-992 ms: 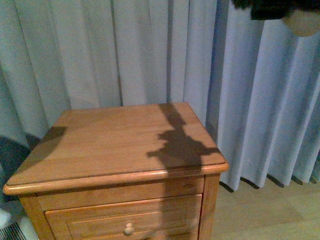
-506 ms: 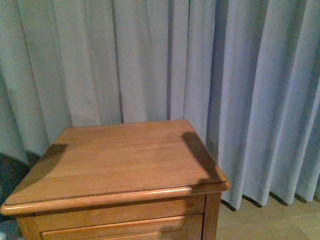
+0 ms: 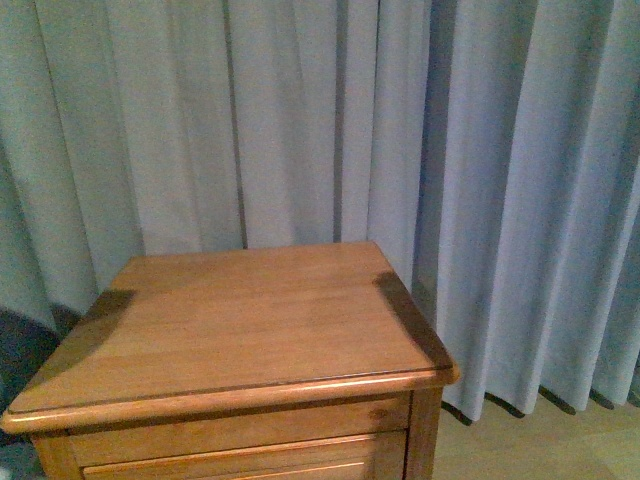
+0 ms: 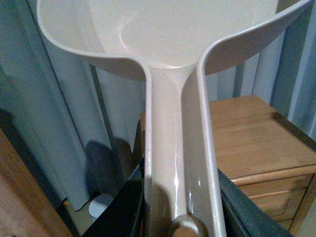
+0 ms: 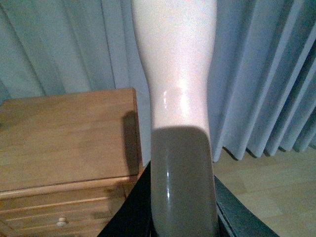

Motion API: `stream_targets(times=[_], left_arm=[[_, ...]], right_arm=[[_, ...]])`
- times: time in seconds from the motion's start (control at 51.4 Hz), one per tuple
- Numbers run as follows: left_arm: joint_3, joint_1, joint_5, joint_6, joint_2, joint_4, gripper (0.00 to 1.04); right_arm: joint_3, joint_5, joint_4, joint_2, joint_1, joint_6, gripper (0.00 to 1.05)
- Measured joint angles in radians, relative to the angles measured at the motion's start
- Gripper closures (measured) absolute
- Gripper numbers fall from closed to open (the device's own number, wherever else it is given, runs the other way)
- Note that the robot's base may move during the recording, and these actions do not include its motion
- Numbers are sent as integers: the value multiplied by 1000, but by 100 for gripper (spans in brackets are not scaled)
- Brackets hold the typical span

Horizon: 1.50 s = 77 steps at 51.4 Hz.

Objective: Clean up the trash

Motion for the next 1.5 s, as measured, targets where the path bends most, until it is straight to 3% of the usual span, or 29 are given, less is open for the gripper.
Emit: stream_targets(times=[1.498], left_arm=[[-2, -2, 0, 0, 1, 0, 77]], right_arm=[[-25, 21, 8, -11, 25, 2, 85]])
